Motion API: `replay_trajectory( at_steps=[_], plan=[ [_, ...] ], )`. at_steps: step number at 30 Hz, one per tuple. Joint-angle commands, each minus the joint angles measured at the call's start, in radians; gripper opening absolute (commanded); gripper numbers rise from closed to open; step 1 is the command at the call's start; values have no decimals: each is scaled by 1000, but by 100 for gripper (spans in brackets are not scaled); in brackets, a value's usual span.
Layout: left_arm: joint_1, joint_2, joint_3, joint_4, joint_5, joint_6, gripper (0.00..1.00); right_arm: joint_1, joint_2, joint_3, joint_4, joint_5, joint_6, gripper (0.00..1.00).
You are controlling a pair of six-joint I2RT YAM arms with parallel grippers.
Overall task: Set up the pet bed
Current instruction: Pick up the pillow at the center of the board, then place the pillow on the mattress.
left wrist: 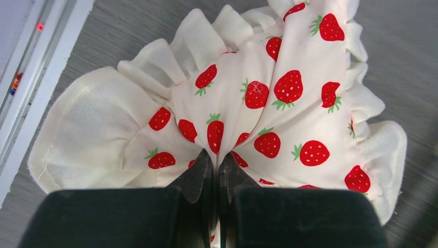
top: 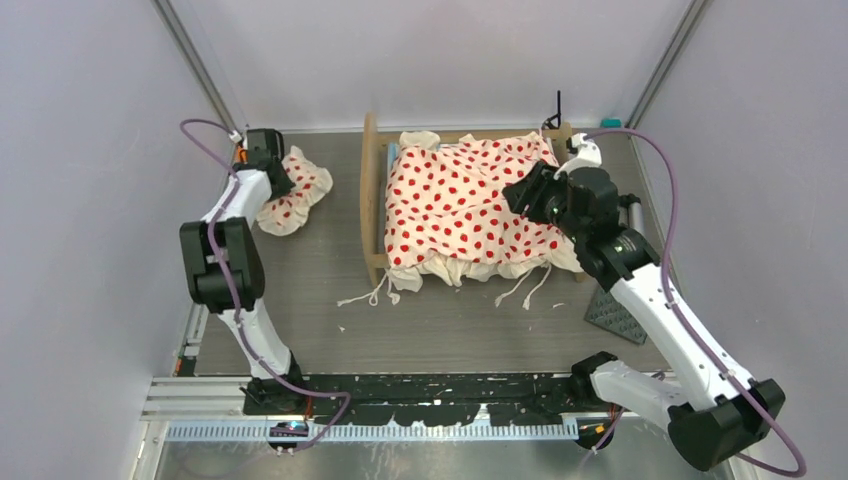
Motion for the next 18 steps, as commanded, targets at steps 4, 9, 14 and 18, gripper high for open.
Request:
replay_trajectory(
  at_steps=[4,9,14,18],
  plan=[
    [-24,-484,-104,95,213,-35,0,-6,-155,-33,2,28,-64,53],
    [-155,-704,-111,102,291,34,0,-6,-231,-33,-32,50,-76,52],
    [-390,-782,-55,95,439,185,0,-6,-287,-41,-66,60,-75,52],
    [-544,-741,7,90,589,381,0,-6,-320,-44,-109,74,-76,52]
  ],
)
